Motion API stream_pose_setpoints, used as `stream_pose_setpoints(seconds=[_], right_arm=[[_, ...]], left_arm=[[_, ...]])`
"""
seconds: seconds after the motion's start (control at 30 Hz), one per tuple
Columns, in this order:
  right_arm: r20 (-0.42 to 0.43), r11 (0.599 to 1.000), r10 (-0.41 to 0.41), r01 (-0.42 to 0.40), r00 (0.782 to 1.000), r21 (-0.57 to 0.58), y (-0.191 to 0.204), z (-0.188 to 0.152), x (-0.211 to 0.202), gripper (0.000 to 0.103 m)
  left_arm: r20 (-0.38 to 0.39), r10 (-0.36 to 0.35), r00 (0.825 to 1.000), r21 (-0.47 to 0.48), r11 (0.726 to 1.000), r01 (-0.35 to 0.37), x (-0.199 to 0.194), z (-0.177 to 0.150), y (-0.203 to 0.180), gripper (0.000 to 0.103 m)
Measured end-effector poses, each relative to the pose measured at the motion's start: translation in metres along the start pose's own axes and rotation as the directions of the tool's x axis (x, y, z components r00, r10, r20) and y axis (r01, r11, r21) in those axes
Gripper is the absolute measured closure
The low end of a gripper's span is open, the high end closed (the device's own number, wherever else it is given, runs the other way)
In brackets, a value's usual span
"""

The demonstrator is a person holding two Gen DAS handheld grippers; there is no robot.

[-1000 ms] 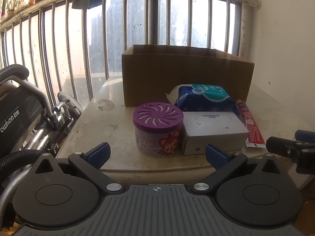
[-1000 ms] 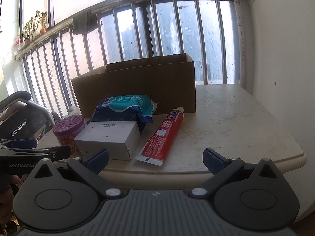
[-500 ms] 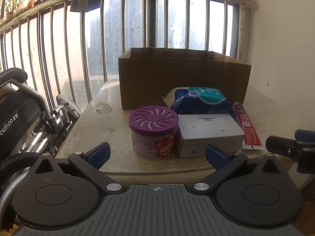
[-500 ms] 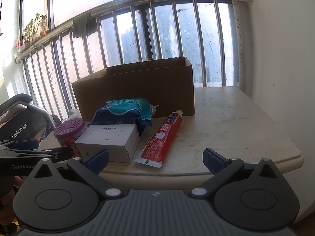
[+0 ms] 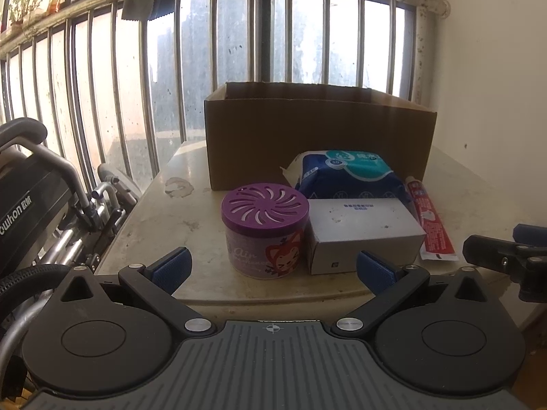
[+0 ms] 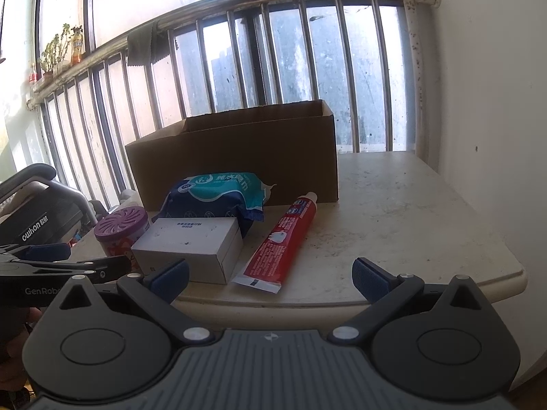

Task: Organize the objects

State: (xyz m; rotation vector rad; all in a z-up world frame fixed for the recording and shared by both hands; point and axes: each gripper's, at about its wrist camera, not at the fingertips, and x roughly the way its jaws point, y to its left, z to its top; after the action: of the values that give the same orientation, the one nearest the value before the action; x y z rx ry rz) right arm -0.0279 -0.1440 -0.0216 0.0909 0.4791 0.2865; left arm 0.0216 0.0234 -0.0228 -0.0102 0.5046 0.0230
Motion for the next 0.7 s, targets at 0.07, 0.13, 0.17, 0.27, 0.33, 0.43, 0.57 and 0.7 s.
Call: stream_pose_setpoints(seconds=[0.07,0.13,0.17,0.27,0.33,0.43,0.57,0.7], right_arm=[[-0.001,1.000,0.001,-0.001,1.000,-0.001,0.0002,-0.0003,-0.0002,0.000],[0.001,1.000,0.003,-0.003,1.000,-0.002,0.0006,-0.0005,-0.0011,0.000],[0.003,1.000,0.003,-0.003,1.000,-0.002,0.0007,-0.0003,-0.0018,0.000],[0.006,1.000,0.003,-0.003,1.000,0.000,0.0004,0.0001,-0.0026,0.000],[0.007,1.000,0.003,-0.003,1.000,0.001,0.0003,0.0001,-0.0032,0.000],[0.007,1.000,0.003,-0.003,1.000,0.001,0.0003,0.0000,-0.0034,0.000],[0.010,1.000,0.004,-0.004,1.000,0.004,0.0006,0.0004,-0.0046,0.000],[0.013,1.000,0.011,-0.011,1.000,0.012,0.0000,0.0019,-0.0046,0.000]], left_arm=[[0.001,0.002,1.000,-0.001,1.000,-0.002,-0.0002,0.0001,0.0002,0.000],[0.001,0.002,1.000,-0.003,1.000,-0.002,-0.0007,0.0000,0.0003,0.000],[0.002,0.002,1.000,-0.003,1.000,-0.002,-0.0010,-0.0001,0.0003,0.000],[0.005,0.003,1.000,-0.002,1.000,-0.003,-0.0024,-0.0005,-0.0002,0.000],[0.006,0.003,1.000,-0.001,1.000,-0.003,-0.0036,-0.0004,-0.0005,0.000],[0.006,0.003,1.000,-0.001,1.000,-0.003,-0.0037,-0.0005,-0.0006,0.000],[0.003,-0.015,1.000,-0.006,1.000,0.015,-0.0044,-0.0005,-0.0021,0.000],[0.007,-0.011,1.000,0.008,1.000,0.011,-0.0047,0.0003,-0.0069,0.000]])
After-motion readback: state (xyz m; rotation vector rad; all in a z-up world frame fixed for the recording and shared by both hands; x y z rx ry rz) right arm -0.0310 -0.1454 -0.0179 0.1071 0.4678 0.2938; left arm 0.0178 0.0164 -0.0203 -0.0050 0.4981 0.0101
